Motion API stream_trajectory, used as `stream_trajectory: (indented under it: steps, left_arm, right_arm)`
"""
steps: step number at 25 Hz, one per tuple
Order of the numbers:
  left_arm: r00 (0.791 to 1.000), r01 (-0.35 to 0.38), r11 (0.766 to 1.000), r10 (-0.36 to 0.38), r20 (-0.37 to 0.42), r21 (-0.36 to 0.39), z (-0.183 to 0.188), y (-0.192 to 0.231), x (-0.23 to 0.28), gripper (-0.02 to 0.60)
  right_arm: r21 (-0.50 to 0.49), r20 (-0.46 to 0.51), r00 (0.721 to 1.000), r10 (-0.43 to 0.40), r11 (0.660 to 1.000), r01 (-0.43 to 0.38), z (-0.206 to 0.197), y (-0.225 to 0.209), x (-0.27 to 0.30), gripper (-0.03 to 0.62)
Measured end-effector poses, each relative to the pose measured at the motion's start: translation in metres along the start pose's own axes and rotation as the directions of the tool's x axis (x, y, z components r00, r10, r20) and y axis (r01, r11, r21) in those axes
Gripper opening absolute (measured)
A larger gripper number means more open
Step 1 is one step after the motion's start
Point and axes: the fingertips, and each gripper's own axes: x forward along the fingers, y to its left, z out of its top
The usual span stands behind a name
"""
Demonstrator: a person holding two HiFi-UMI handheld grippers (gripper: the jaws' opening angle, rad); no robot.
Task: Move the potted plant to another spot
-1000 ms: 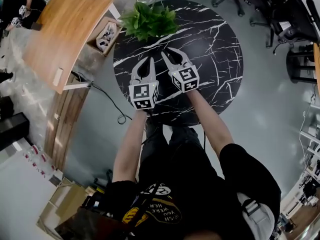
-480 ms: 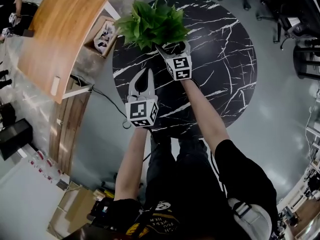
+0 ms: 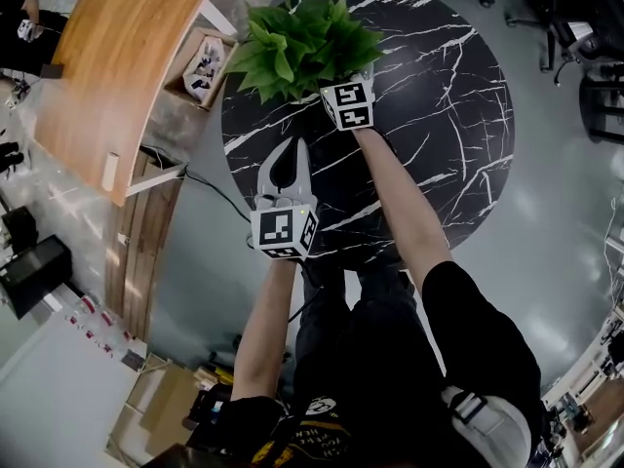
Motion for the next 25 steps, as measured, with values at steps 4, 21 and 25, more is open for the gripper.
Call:
stream_trajectory:
  steps: [4, 21, 25]
  left_arm:
    - [1.000, 0.006, 1.000, -0.006, 0.004, 0.004, 0.000, -0.001, 0.002, 0.004]
    - [0.998, 0.056, 0.998, -0.056, 0.002, 0.028, 0.005, -0.038, 0.022, 0.005]
    - [0.997, 0.072, 0.997, -0.072, -0.014, 0.037, -0.001, -0.048, 0.032, 0.004]
  right_arm:
    - [-0.010, 0.001, 1.000, 0.008, 1.000, -0.008, 0.002, -0.001, 0.002, 0.489]
    - [0.026, -0.015, 0.996, -0.090, 0.996, 0.091, -0.002, -0.069, -0.010, 0.488]
    - [0.044, -0.017, 0.990, -0.142, 0.989, 0.143, -0.005, -0.112, -0.024, 0.488]
